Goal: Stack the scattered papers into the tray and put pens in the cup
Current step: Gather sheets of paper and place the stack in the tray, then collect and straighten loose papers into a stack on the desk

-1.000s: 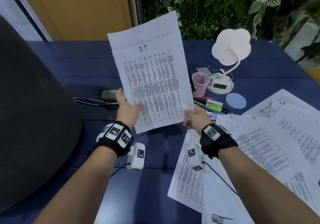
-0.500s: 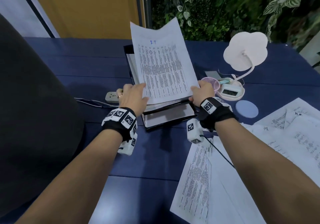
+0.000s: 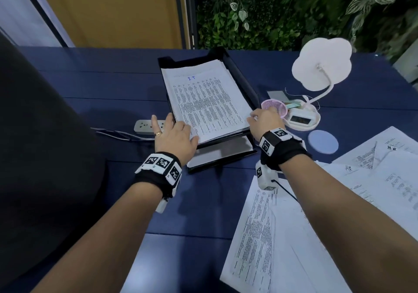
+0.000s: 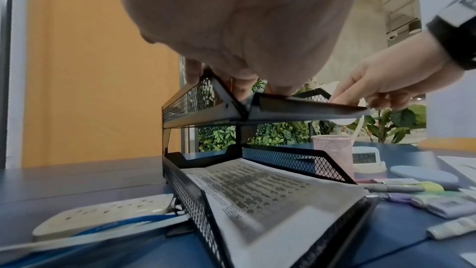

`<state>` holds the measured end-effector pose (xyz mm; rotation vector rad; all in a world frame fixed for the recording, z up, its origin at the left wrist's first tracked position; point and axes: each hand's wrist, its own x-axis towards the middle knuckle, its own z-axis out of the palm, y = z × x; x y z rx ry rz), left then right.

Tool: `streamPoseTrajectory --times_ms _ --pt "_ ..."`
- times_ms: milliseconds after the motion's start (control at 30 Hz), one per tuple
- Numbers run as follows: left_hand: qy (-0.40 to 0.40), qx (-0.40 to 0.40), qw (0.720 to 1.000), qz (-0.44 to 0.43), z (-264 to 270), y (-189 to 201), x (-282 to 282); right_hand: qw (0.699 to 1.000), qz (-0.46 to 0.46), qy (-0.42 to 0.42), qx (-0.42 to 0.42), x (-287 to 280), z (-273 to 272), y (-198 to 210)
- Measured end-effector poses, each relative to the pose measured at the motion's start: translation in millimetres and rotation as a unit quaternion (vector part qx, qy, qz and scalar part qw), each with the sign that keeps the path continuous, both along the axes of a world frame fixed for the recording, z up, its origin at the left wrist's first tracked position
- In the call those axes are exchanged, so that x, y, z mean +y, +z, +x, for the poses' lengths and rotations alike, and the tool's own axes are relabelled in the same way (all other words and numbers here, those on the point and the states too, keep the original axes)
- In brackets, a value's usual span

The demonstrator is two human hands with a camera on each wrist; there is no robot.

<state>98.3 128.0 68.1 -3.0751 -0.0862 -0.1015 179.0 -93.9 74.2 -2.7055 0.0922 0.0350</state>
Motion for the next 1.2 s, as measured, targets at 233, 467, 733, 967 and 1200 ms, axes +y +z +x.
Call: streamPoseTrajectory --times_ms 233,467,733,967,1200 --pt "0.012 0.006 0.999 -0.045 -14 -3 -6 0.992 0.098 -0.057 -0.055 -16 -43 -10" --pt "0.016 -0.005 0.998 -0.061 -55 -29 -28 0.991 0.083 -0.096 0.051 -67 -100 -67" --pt "-0.023 0.031 0.998 -0.048 -89 -55 -86 0.969 -0.001 -0.143 0.202 -129 -147 -98" --pt "-0.114 0.251 0.948 -0.157 -101 -90 -149 0.960 -0.009 -0.206 0.187 -201 -170 -106" --pt "-0.091 0.249 0.936 -0.230 -107 -105 -199 0.914 -0.072 -0.306 0.257 -248 -184 -102"
